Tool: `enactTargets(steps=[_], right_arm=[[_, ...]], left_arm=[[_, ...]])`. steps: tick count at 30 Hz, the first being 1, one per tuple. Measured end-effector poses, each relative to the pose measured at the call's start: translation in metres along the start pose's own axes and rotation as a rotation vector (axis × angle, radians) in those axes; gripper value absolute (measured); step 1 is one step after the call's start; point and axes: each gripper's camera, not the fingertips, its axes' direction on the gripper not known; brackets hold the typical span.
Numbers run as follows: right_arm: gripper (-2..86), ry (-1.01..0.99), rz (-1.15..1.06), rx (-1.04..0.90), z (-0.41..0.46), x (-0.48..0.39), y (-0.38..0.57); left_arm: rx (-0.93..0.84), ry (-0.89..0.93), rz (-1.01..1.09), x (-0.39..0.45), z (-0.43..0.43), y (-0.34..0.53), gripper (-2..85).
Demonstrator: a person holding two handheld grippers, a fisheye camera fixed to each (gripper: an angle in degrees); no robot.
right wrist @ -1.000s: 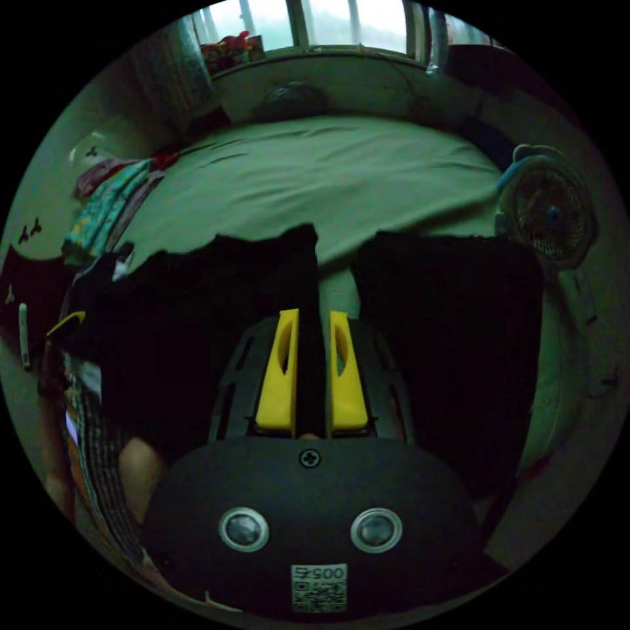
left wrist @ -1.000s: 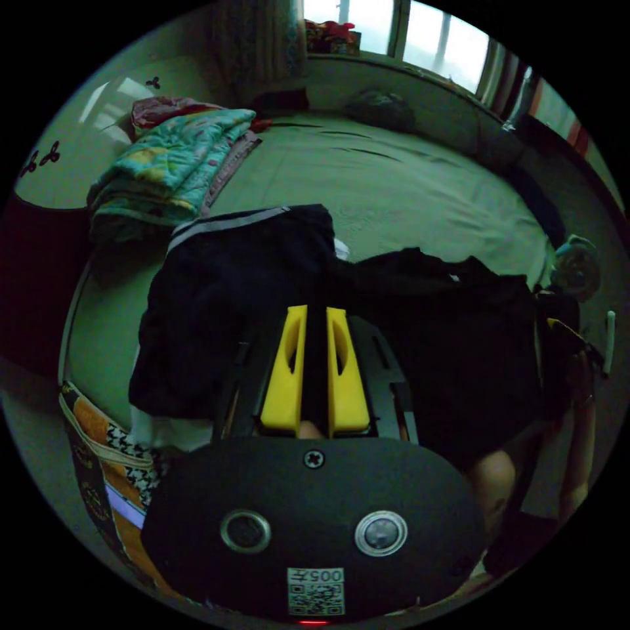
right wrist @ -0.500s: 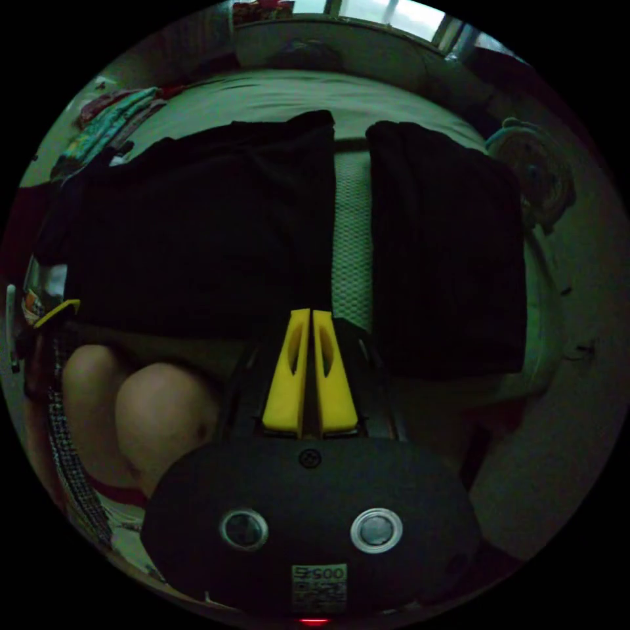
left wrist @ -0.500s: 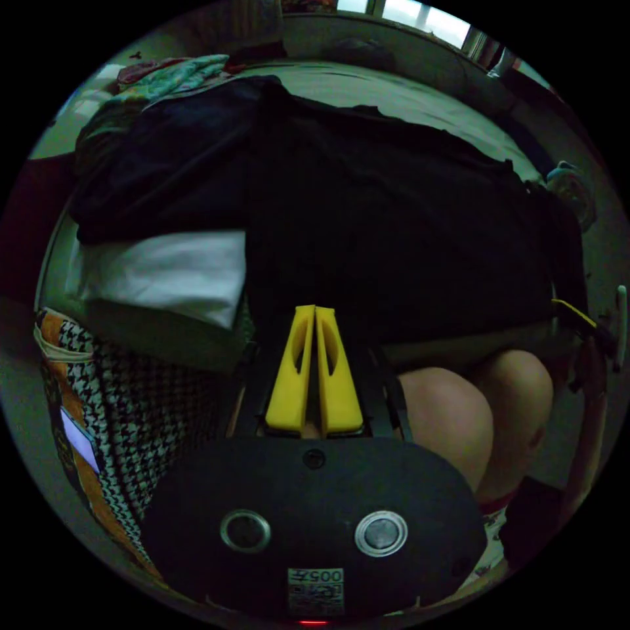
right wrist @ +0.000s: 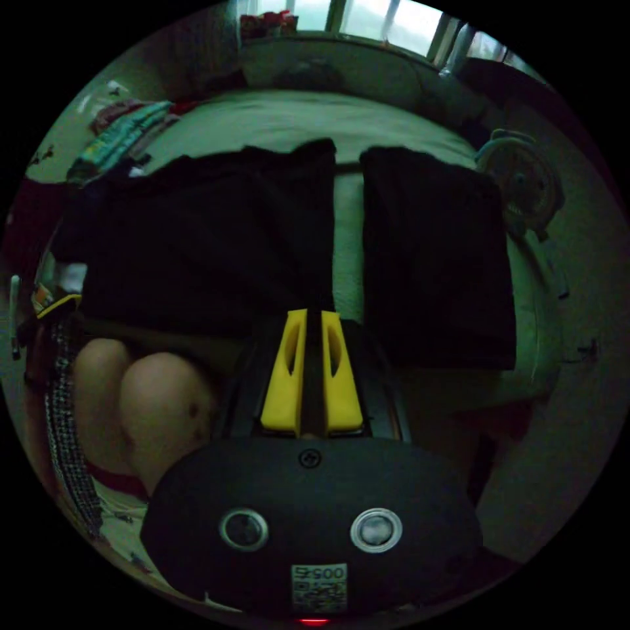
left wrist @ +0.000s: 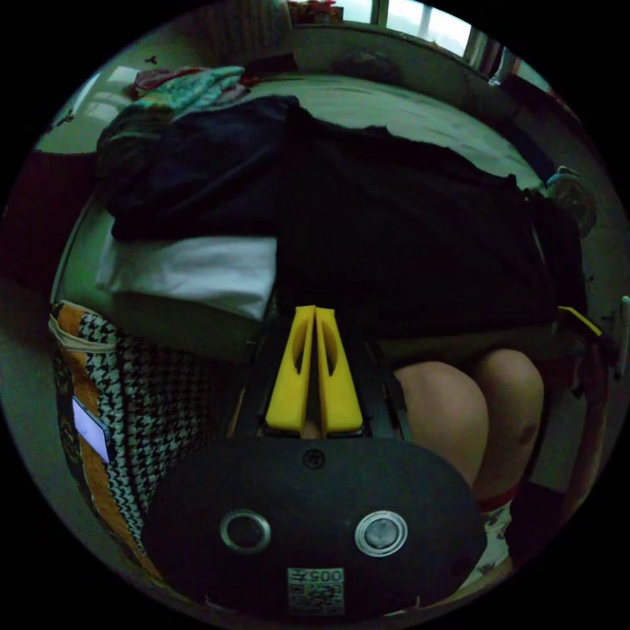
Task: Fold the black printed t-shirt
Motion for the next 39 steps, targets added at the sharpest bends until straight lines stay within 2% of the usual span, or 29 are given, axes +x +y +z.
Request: enactTargets(steps=[2,5,11,15,20,25,28,32,39], right_arm=[[4.1,-0.061,-0.040,0.042,0.003,-0.014,-0.027],[5.7,-0.044,-0.100,0.070,0.021,-0.037,-0.067],[5.4,-0.025,-0.139,0.020,0.077,-0.065,-0.147],[5.0,0.007,-0.120,-0.020,0.110,-0.069,-0.183],[4.8,0.075,-0.049,0.076,0.120,-0.061,-0.228],[4.9,0.092,-0.017,0.041,0.130,-0.052,-0.255],[5.2,0.050,-0.006,0.081,0.118,-0.046,-0.251],[5.8,-0.059,-0.116,0.079,0.105,-0.057,-0.221],[5.9,-0.053,-0.228,-0.009,0.120,-0.089,-0.195]], left_arm=[[0.033,0.020,0.008,0.007,0.000,-0.019,-0.6],[0.064,0.062,0.026,0.020,0.009,-0.057,-0.5],[0.077,0.080,0.038,0.047,0.048,-0.141,-0.2],[0.061,0.042,0.058,0.065,0.079,-0.186,-0.3],[0.074,0.095,0.040,0.073,0.093,-0.229,-0.6],[0.097,0.007,0.039,0.088,0.099,-0.269,-0.7],[0.119,-0.016,0.044,0.101,0.089,-0.272,-0.6],[0.144,0.047,0.080,0.121,0.076,-0.256,-0.7],[0.039,0.015,0.126,0.167,0.091,-0.225,-0.7]])
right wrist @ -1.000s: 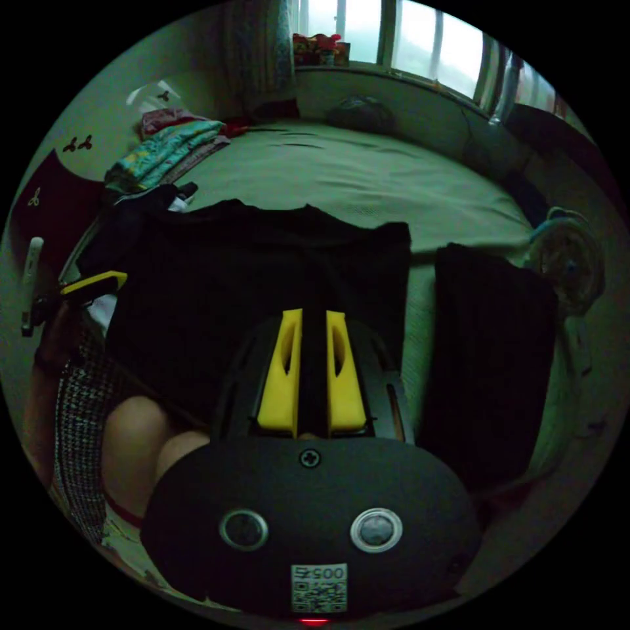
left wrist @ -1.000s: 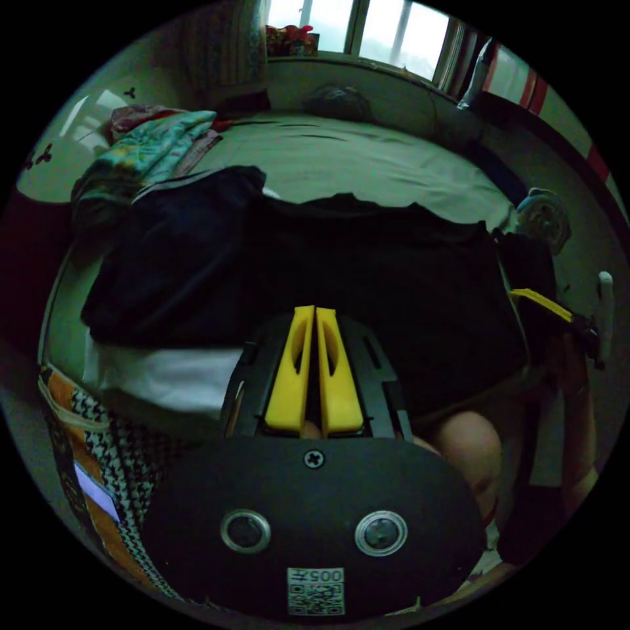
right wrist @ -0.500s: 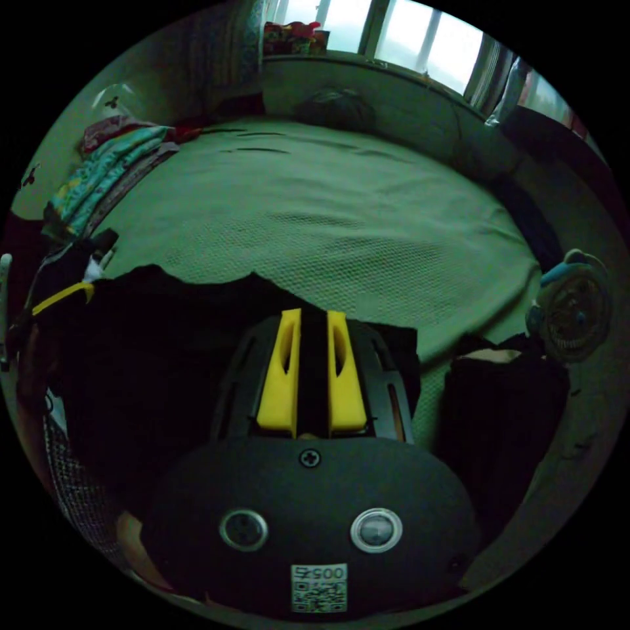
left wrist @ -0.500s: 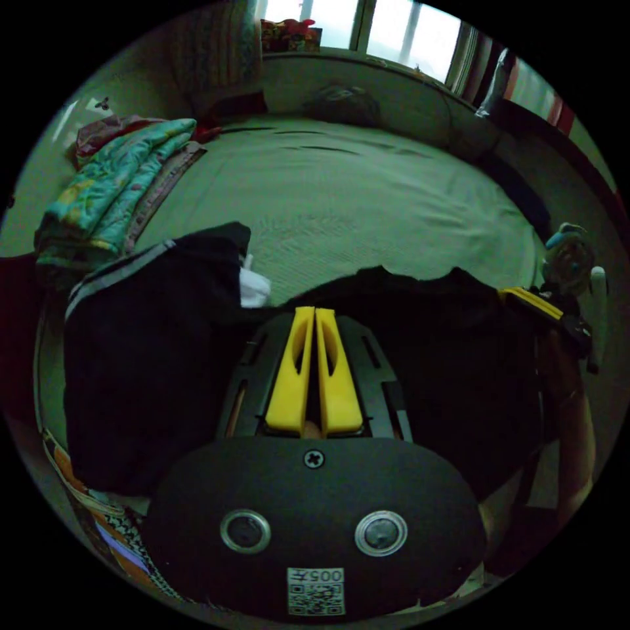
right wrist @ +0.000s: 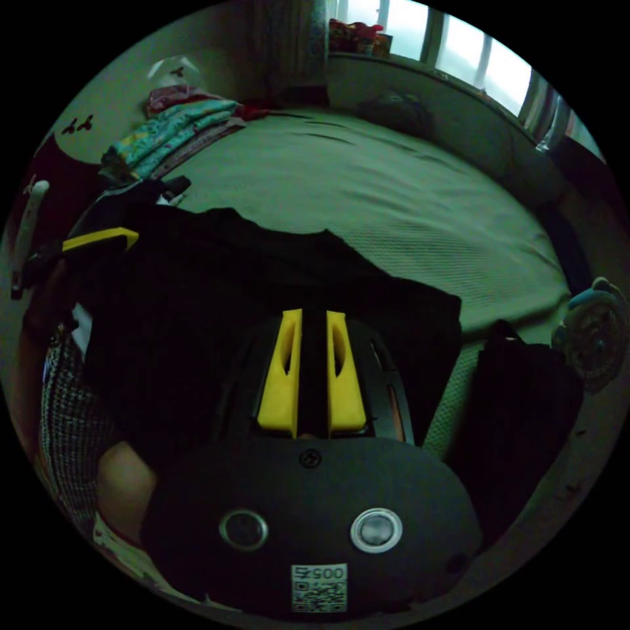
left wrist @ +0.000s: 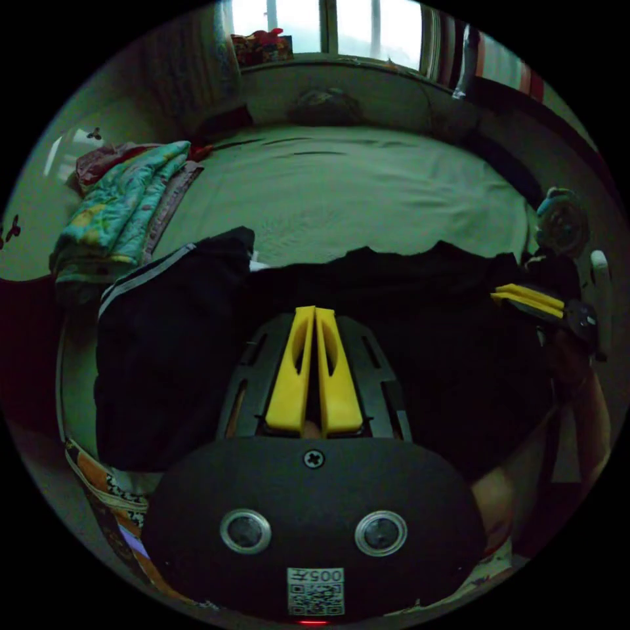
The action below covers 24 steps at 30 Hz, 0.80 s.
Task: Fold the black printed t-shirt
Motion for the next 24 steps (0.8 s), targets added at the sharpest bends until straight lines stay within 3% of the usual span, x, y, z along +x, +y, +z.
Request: enactTargets(steps=[15,24], right_arm=[[6.1,-0.013,0.187,0.035,0.006,0.024,-0.023],[5.6,0.070,0.113,0.065,-0.067,0.049,0.071]], left_arm=[[0.046,-0.062,-0.061,0.074,0.019,-0.039,-0.7],[0.037,-0.090,0.086,0.186,-0.019,0.015,-0.7]])
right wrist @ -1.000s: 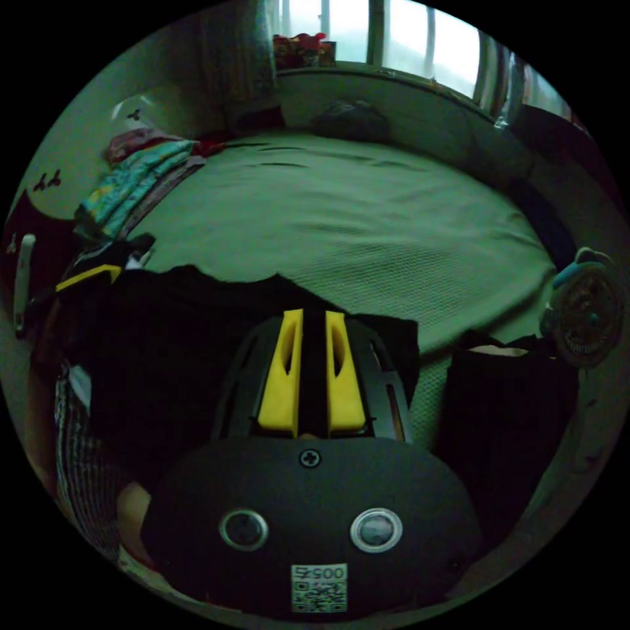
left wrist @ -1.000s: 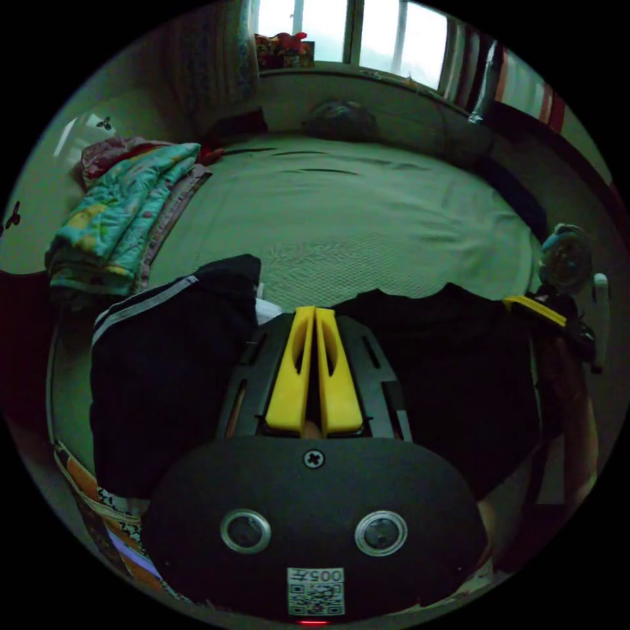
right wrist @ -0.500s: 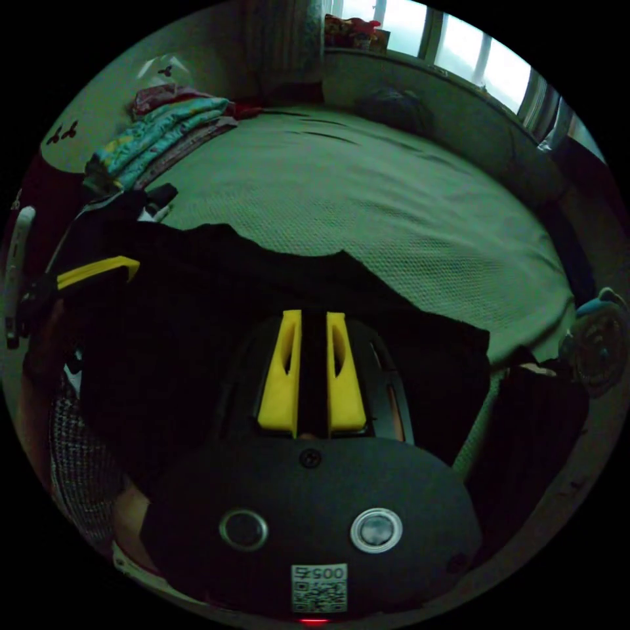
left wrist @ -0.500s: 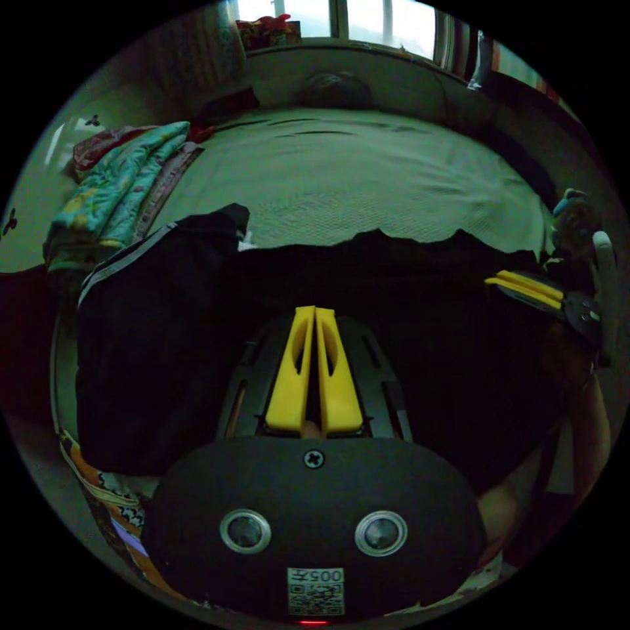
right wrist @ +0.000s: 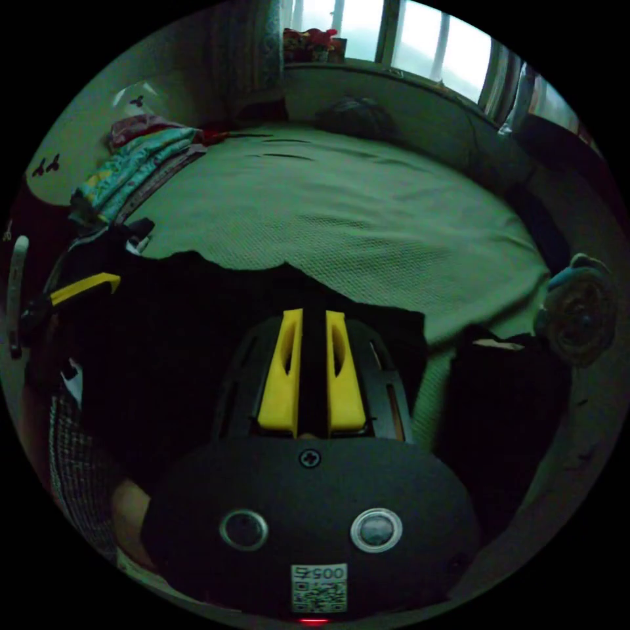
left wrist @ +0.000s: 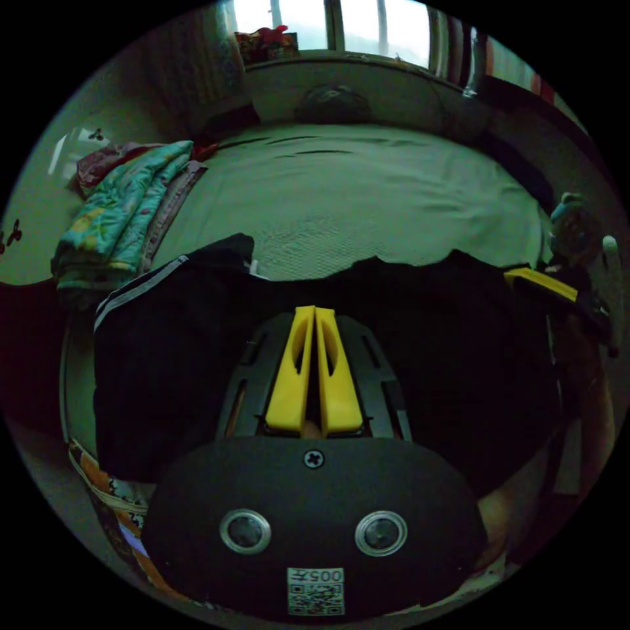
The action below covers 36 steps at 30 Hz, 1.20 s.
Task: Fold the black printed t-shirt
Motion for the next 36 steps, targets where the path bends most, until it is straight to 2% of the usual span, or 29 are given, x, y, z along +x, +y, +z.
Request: enactTargets(steps=[4,10,19,26,31,36], right_arm=[[5.1,0.010,0.013,-0.034,-0.038,0.031,0.063],[4.6,0.038,0.076,-0.061,-0.086,0.070,0.144],[6.1,0.086,0.156,-0.049,-0.130,0.099,0.235],[8.3,0.095,0.189,-0.038,-0.160,0.128,0.266],[8.3,0.089,0.181,-0.026,-0.172,0.143,0.275],[8.7,0.061,0.175,-0.038,-0.172,0.153,0.278]], left_arm=[[-0.003,0.093,0.176,0.096,-0.028,0.036,-0.6],[0.002,0.247,0.322,0.223,-0.063,0.070,0.4],[-0.045,0.352,0.425,0.370,-0.090,0.113,4.0],[0.060,0.365,0.344,0.426,-0.095,0.134,7.3],[-0.040,0.317,0.332,0.457,-0.075,0.145,11.8],[-0.055,0.295,0.358,0.468,-0.078,0.155,11.8]])
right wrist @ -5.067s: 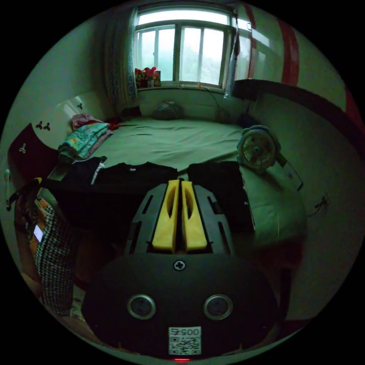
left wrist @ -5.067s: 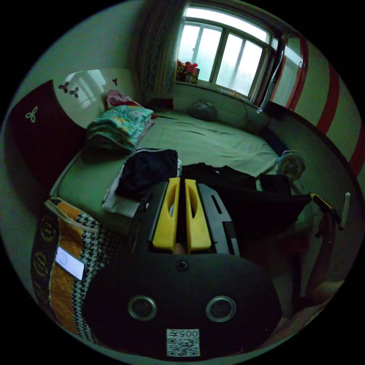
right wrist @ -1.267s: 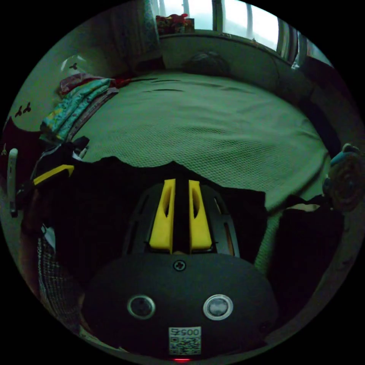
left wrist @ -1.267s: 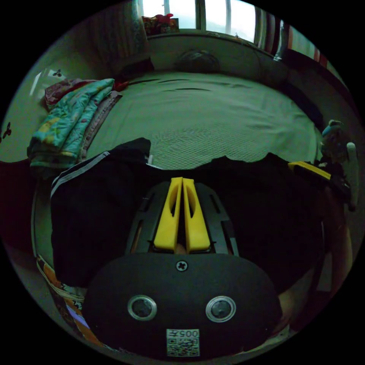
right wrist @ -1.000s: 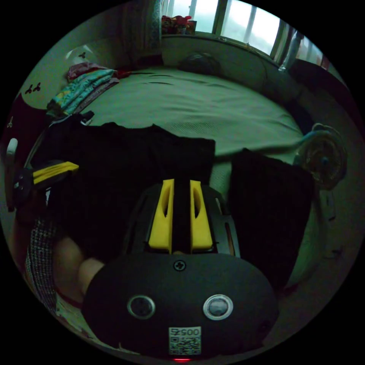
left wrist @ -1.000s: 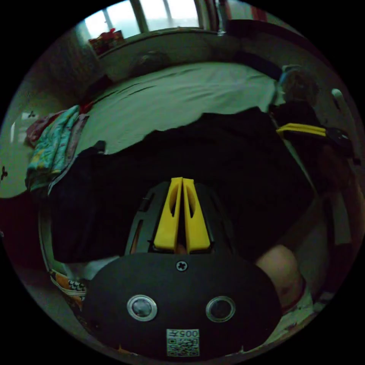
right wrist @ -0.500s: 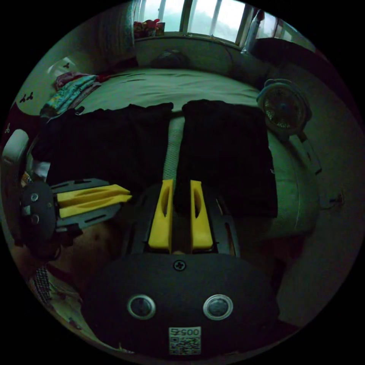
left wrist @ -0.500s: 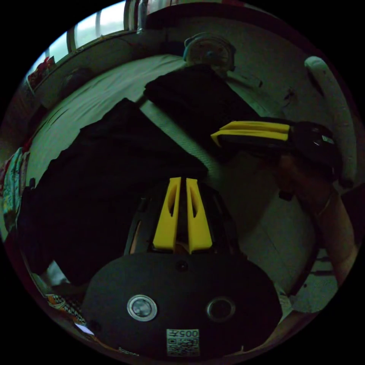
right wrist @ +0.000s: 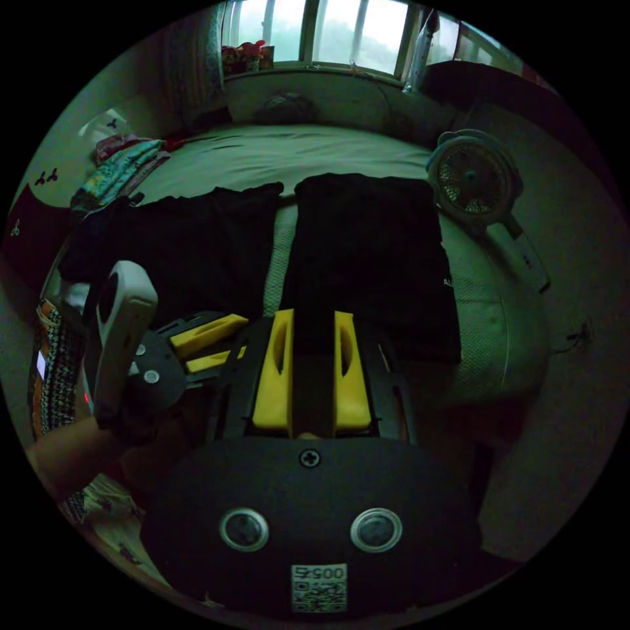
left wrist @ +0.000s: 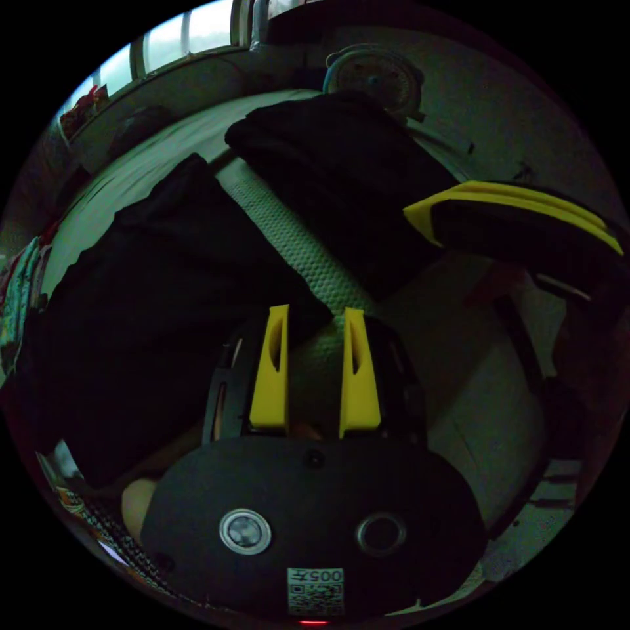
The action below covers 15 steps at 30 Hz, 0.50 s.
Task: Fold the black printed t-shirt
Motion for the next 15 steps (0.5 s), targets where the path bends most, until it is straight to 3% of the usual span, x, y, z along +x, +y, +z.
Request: enactTargets(steps=[7,15], right_arm=[[9.2,-0.032,0.004,0.001,0.002,0.010,-0.024],[10.3,-0.031,0.020,-0.001,0.004,0.011,-0.095]], left_arm=[[0.014,0.140,-0.022,-0.017,-0.017,0.019,4.9],[0.082,0.127,-0.057,-0.045,-0.058,0.059,4.4]])
